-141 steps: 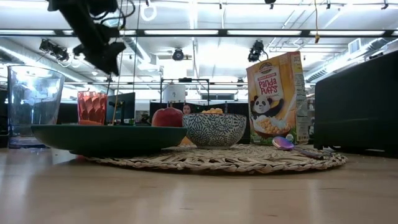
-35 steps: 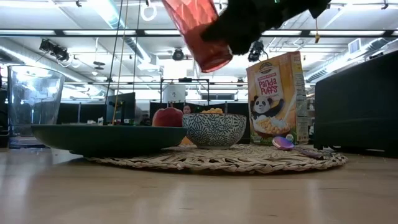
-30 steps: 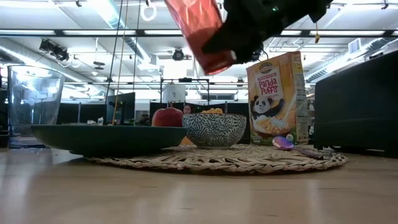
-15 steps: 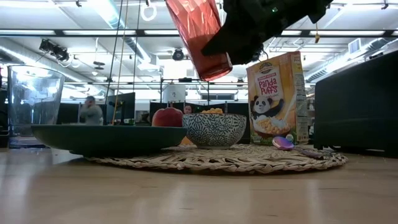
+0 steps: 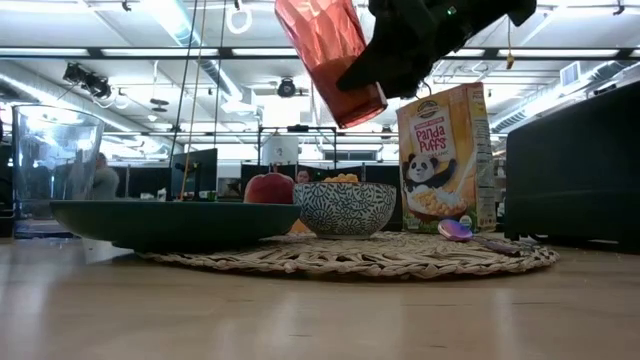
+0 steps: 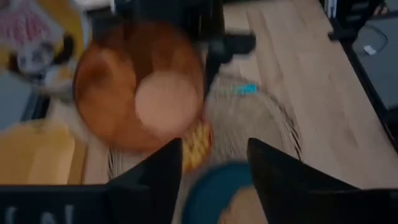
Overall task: Arrange a breakfast setting
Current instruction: Put the brown cup of milk to the top right of the brown table mat
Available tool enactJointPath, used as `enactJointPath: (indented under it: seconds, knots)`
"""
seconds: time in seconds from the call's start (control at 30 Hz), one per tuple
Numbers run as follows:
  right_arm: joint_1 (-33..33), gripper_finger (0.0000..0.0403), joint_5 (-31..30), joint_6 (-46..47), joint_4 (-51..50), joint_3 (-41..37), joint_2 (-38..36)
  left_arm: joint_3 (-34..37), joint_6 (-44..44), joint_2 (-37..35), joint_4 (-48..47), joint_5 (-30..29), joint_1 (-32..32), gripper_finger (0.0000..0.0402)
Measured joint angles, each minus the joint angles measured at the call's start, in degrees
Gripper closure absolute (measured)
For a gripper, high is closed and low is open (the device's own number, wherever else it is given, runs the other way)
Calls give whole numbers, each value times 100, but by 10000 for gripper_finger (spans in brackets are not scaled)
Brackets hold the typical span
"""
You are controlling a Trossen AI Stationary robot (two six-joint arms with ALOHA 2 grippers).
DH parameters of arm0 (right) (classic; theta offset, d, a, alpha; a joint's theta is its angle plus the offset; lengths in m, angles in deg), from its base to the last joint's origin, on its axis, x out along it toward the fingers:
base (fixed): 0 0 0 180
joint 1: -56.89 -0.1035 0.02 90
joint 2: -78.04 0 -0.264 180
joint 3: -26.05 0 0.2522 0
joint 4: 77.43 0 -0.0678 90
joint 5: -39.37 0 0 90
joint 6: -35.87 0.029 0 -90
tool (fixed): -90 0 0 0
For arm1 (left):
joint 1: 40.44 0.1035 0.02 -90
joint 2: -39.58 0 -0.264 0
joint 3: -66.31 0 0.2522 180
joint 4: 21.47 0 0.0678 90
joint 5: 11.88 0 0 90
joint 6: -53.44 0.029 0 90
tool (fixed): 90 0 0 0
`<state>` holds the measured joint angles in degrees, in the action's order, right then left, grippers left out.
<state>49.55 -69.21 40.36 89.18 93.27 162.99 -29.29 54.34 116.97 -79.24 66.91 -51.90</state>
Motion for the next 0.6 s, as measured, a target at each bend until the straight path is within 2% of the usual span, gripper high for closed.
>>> enactJointPath:
  seconds: [0.17, 0.3, 0.5, 0.6]
  knots:
    - [317, 65, -104, -28, 182, -460, -157, 73, -657, -497, -961, -40, -206, 195]
    - [791, 65, -25, -140, 486, -967, -398, 555, -908, -1035, -950, -52, -733, 201]
    - [1642, 65, 389, -686, 385, -1109, -417, 1479, -922, -1692, -110, -54, -1401, 207]
    - [1981, 65, 882, -1025, 380, -1109, -413, 1866, -961, -1895, 207, -65, -1533, 207]
